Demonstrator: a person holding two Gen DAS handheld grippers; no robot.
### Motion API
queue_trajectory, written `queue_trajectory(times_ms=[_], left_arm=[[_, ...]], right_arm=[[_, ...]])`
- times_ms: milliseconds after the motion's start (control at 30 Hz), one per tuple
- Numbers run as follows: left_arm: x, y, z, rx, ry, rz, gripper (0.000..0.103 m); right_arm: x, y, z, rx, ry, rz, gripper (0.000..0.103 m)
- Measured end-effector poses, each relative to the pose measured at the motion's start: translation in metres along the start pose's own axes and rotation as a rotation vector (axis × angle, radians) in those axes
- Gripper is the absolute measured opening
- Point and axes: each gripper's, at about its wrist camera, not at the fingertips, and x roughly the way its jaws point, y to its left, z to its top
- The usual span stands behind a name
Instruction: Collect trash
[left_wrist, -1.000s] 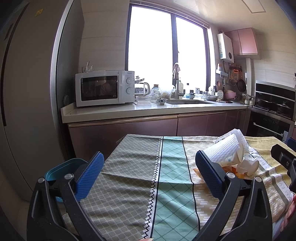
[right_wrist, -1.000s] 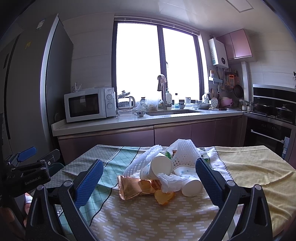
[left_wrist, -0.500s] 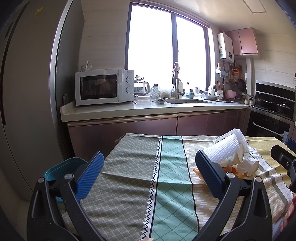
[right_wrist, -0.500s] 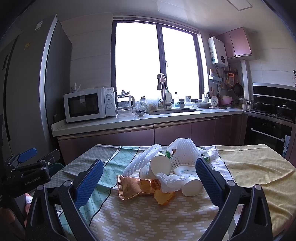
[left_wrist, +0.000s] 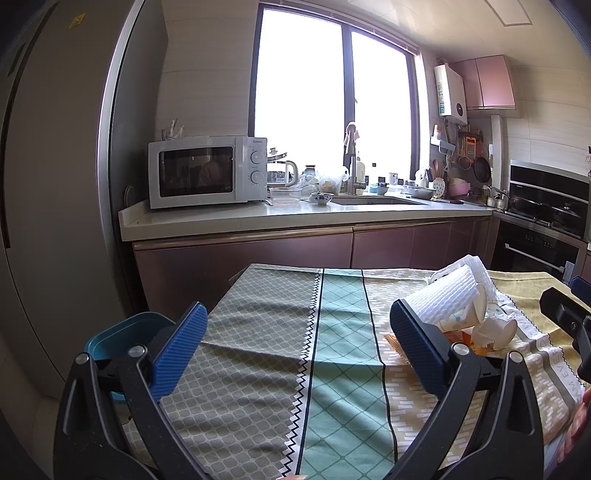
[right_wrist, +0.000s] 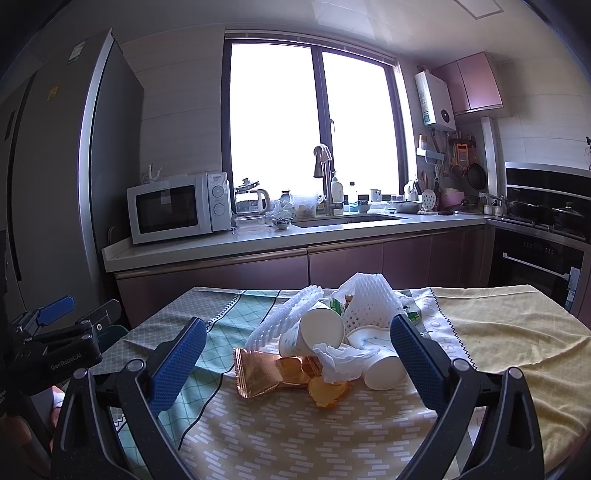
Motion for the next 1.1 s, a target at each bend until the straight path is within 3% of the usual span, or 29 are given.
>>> queue_trajectory(times_ms=[1100], left_arm=[[0.0000, -0.0088, -0.0044, 0.000, 0.016, -0.026, 0.097]], right_arm=[[0.0059, -0.0039, -0.0033, 0.016, 0.016, 0.013, 0.096]])
